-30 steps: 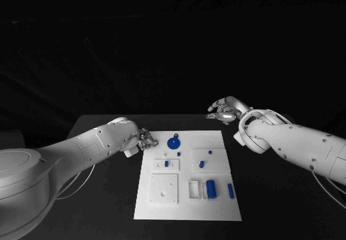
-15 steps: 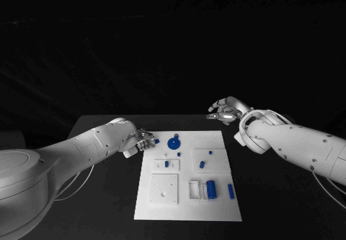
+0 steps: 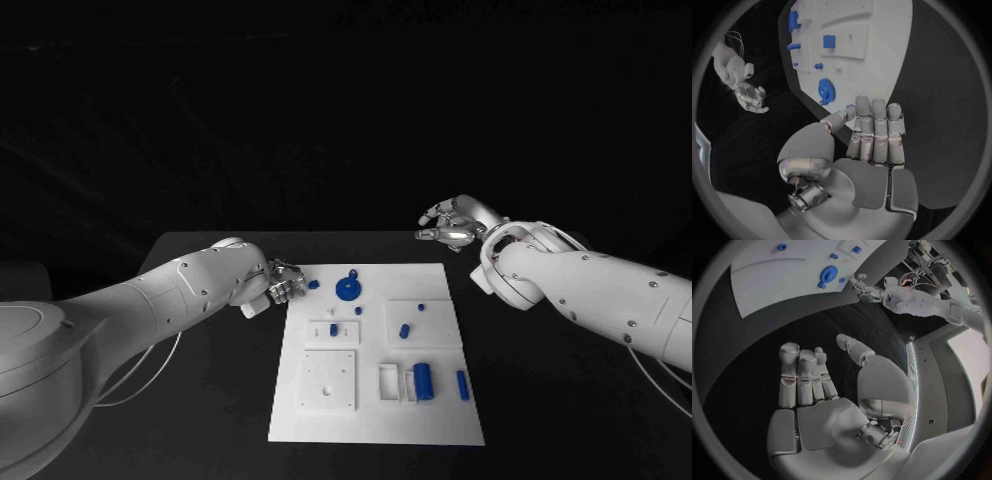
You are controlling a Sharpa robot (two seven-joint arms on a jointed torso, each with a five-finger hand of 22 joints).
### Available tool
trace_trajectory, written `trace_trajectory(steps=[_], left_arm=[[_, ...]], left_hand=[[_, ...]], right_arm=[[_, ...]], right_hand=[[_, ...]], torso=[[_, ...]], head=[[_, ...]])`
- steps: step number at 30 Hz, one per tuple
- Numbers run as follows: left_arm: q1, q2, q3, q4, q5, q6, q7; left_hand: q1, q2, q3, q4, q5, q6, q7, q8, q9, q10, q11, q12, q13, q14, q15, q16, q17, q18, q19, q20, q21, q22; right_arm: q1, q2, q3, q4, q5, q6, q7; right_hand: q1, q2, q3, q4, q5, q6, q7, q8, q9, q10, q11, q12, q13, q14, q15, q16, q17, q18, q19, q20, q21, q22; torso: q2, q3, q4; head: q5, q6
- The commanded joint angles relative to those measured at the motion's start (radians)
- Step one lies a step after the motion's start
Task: Assemble the parts on the task board
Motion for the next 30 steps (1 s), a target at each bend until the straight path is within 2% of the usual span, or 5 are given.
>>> trace_trajectory(steps=[1, 9, 20, 25, 30], left_arm=[[0.008, -0.025, 0.002, 0.043, 0.011, -0.06, 0.03], [0.022, -0.086, 0.002, 0.14, -0.142, -0.222, 0.148], [0.02, -0.091, -0.009, 0.155, -0.326, -0.477, 0.37], [0.019, -0.067, -0.071, 0.127, -0.398, -0.505, 0.394], [-0.006, -0.041, -0.073, 0.096, -0.44, -0.494, 0.393]], left_hand=[[0.004, -0.057, -0.006, -0.01, -0.054, -0.022, 0.003, -0.009, -0.002, -0.009, 0.004, -0.006, -0.002, 0.002, -0.001, -0.006, -0.001, -0.007, 0.011, -0.051, 0.005, 0.018], [0.084, -0.227, -0.076, -0.034, -0.176, -0.074, 0.031, -0.021, -0.006, -0.096, 0.029, -0.058, -0.021, -0.073, 0.034, -0.06, -0.02, -0.015, -0.049, -0.019, -0.043, 0.009], [0.222, -0.301, -0.084, -0.032, -0.235, -0.102, 0.051, -0.028, -0.02, -0.214, 0.074, -0.176, -0.081, -0.08, 0.057, -0.089, -0.027, -0.007, -0.06, 0.008, -0.078, 0.01], [0.245, -0.323, -0.094, -0.015, -0.264, -0.117, 0.052, -0.037, -0.038, -0.223, 0.087, -0.206, -0.119, -0.064, 0.047, -0.075, -0.016, -0.007, -0.044, -0.001, -0.075, 0.017], [0.252, -0.329, -0.098, -0.01, -0.265, -0.125, 0.055, -0.043, -0.045, -0.22, 0.087, -0.208, -0.126, -0.056, 0.042, -0.065, -0.009, -0.007, -0.038, -0.005, -0.071, 0.02]], right_arm=[[0.0, -0.003, 0.001, 0.001, -0.004, 0.001, 0.008], [0.0, -0.012, 0.001, -0.002, -0.003, 0.001, 0.01], [0.0, -0.013, 0.001, -0.008, 0.0, 0.001, 0.014], [0.0, -0.009, 0.001, -0.009, 0.0, 0.001, 0.016], [0.0, -0.004, 0.001, -0.01, 0.0, 0.001, 0.016]], right_hand=[[-0.002, 0.005, -0.003, 0.003, 0.002, -0.002, 0.009, -0.003, 0.002, -0.008, 0.001, 0.004, -0.001, 0.003, -0.005, 0.003, -0.001, 0.069, 0.001, -0.007, -0.006, 0.017], [-0.002, 0.005, -0.003, 0.003, 0.002, -0.002, 0.009, -0.003, 0.002, -0.008, 0.001, 0.004, -0.002, 0.003, -0.005, 0.003, -0.001, 0.069, 0.001, -0.007, -0.006, 0.017], [-0.001, 0.005, -0.002, 0.002, 0.002, -0.002, 0.009, -0.003, 0.002, -0.008, 0.0, 0.004, -0.002, 0.003, -0.005, 0.003, -0.001, 0.069, 0.001, -0.008, -0.007, 0.017], [0.0, 0.005, -0.002, 0.002, 0.002, -0.002, 0.009, -0.003, 0.002, -0.009, 0.0, 0.004, -0.003, 0.003, -0.005, 0.003, -0.001, 0.069, 0.001, -0.008, -0.007, 0.017], [0.0, 0.005, -0.002, 0.002, 0.002, -0.002, 0.009, -0.003, 0.002, -0.009, 0.0, 0.005, -0.003, 0.003, -0.005, 0.003, -0.001, 0.069, 0.001, -0.008, -0.007, 0.017]], torso=[[-0.001, 0.0001, 0.0005], [-0.001, 0.0, 0.0017], [0.001, -0.0014, -0.0003], [0.002, -0.0027, 0.001], [0.003, -0.0028, -0.0037]], head=[[0.0, 0.004], [0.001, 0.01], [0.003, 0.018], [0.005, 0.02], [0.009, 0.021]])
